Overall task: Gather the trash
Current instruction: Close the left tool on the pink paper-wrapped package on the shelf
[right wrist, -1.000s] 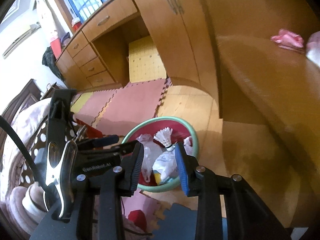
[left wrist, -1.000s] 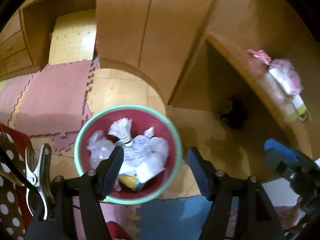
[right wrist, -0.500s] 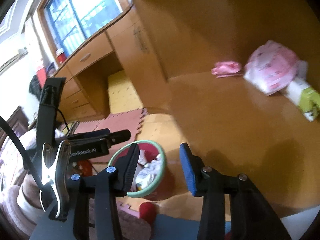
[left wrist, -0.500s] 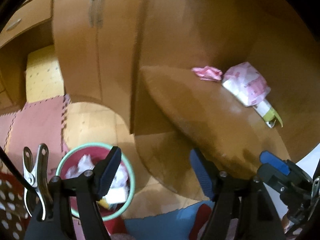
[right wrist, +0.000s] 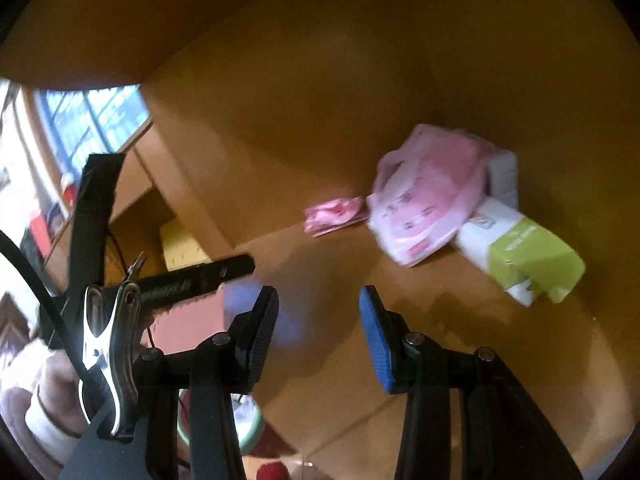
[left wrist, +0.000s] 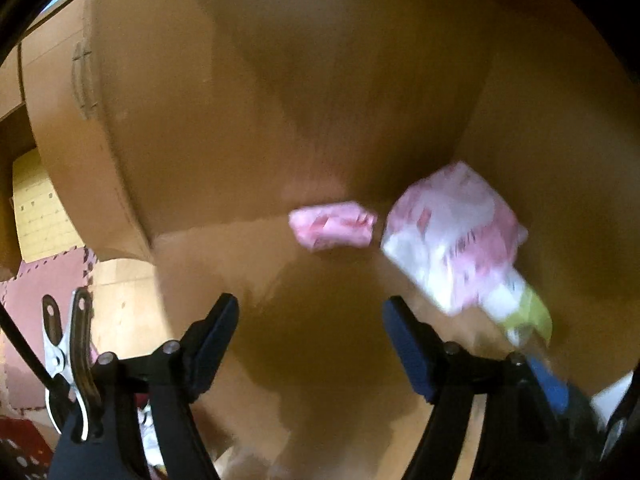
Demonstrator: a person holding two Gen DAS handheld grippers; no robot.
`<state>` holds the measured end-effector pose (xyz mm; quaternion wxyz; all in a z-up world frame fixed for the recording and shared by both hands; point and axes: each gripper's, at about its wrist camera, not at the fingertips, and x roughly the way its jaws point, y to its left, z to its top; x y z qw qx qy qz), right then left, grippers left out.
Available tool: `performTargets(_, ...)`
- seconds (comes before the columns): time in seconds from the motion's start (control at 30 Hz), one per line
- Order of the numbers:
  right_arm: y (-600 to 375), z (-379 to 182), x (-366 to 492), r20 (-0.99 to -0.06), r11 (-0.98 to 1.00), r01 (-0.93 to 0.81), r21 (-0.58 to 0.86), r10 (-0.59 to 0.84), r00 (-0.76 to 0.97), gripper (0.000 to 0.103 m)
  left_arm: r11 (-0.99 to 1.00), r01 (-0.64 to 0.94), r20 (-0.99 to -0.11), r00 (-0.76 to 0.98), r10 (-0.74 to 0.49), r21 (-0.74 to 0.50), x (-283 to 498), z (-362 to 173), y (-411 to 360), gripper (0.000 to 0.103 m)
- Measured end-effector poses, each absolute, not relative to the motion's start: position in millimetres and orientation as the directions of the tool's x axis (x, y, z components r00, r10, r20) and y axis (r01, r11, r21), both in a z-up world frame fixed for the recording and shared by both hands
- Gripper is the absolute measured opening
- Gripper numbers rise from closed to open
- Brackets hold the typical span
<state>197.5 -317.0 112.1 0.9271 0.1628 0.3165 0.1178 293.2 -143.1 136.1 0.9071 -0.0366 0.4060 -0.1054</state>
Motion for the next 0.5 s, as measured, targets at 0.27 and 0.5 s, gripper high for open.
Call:
performTargets(0.27,-347.0,105.8,200.1,-0.516,0.893,-0.108,0.438,0.348,0.783,0.044,0.986,0.097,-0.73,0.663,-0.167,-0.137,354.3,122.5,-182.5,0.091)
performTargets(0.5,-357.1,104.0,196.8,-0.514,0.894,-0.108,0.435,0.345,0.785,0.043,0.995,0.02,-0.762,0.642,-0.09,-0.102,392.4,97.0,-202.5,0.093)
